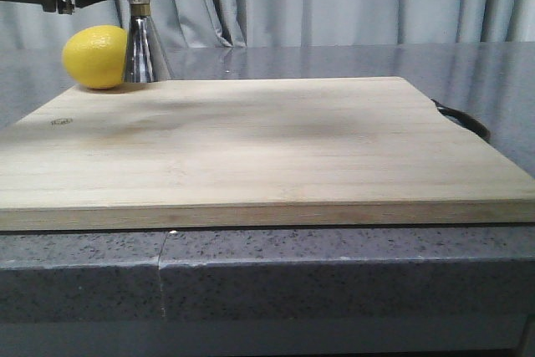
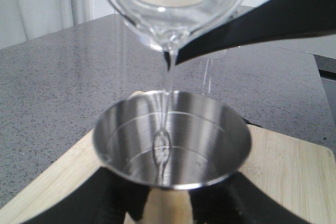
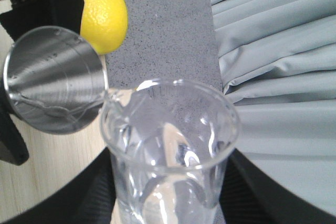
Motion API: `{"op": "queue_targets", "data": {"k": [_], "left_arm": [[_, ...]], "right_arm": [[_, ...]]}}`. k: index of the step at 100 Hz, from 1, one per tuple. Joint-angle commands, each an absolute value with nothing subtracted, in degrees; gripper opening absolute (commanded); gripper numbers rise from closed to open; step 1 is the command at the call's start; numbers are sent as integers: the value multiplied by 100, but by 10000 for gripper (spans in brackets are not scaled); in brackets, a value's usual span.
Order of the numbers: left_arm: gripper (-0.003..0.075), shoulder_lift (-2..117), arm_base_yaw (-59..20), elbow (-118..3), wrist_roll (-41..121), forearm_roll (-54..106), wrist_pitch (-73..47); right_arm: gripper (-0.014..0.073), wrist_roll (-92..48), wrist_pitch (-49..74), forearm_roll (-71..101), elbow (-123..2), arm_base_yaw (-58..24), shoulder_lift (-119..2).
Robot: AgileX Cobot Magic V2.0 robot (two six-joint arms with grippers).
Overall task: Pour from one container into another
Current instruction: 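Tilt the beaker with the right gripper, pouring liquid into the jigger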
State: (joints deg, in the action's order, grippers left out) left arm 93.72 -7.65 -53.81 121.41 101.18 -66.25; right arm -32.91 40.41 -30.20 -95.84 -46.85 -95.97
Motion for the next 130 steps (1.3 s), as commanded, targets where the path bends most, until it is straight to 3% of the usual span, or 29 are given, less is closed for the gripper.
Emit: {"op": "queue_targets", "data": {"k": [1,130], "left_arm": [[239,9130,-815,-5562,12103,10678,-7137],[239,9130,-815,-5562,12103,10678,-7137]], "right_arm": [[324,-3400,3661,-3249,-9791,-4689,-9335],[324,-4191,3453,-3584,-9791,-4811,-9357]]}}
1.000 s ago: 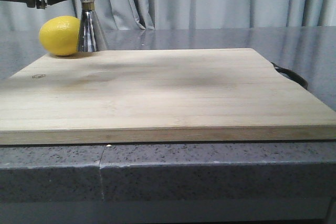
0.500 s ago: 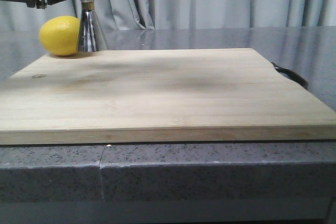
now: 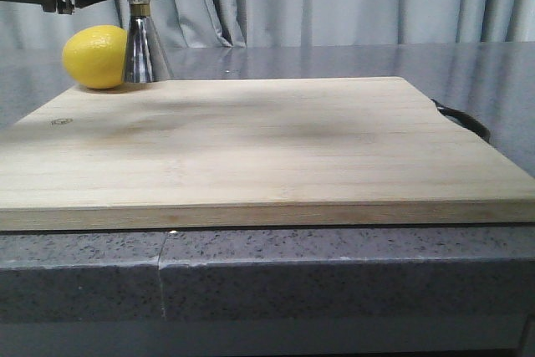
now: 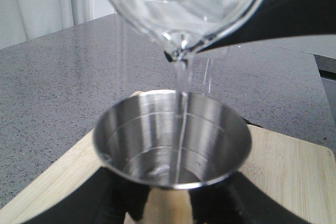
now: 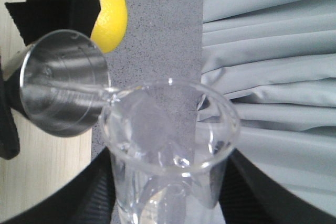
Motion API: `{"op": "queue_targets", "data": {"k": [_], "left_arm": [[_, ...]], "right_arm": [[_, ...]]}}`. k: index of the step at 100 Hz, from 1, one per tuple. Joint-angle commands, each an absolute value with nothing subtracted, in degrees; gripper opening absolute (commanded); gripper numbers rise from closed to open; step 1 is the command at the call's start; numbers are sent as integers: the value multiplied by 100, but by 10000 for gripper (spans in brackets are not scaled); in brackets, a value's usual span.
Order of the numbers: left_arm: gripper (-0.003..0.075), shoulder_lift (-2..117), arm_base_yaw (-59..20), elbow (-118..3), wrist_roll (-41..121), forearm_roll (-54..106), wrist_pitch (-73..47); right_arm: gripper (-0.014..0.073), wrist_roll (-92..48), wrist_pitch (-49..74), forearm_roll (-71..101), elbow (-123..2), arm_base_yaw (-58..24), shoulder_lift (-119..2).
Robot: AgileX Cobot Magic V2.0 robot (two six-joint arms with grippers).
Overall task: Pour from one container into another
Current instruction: 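Tilt the beaker with the right gripper, pouring liquid into the jigger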
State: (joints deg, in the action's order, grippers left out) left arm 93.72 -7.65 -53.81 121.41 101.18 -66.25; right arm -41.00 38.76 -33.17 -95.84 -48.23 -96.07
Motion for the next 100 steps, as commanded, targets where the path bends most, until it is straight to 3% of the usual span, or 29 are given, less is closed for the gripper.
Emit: {"op": "queue_targets", "data": {"k": [1,100], "left_arm": [[239,9130,-815,-5562,12103,10678,-7137],[239,9130,-815,-5562,12103,10678,-7137]], "right_arm": [[324,-4191,3453,-3581,-9791,-4811,-9357],[323,-4203,3265,-4255,-9791,-4811,-9357]]}}
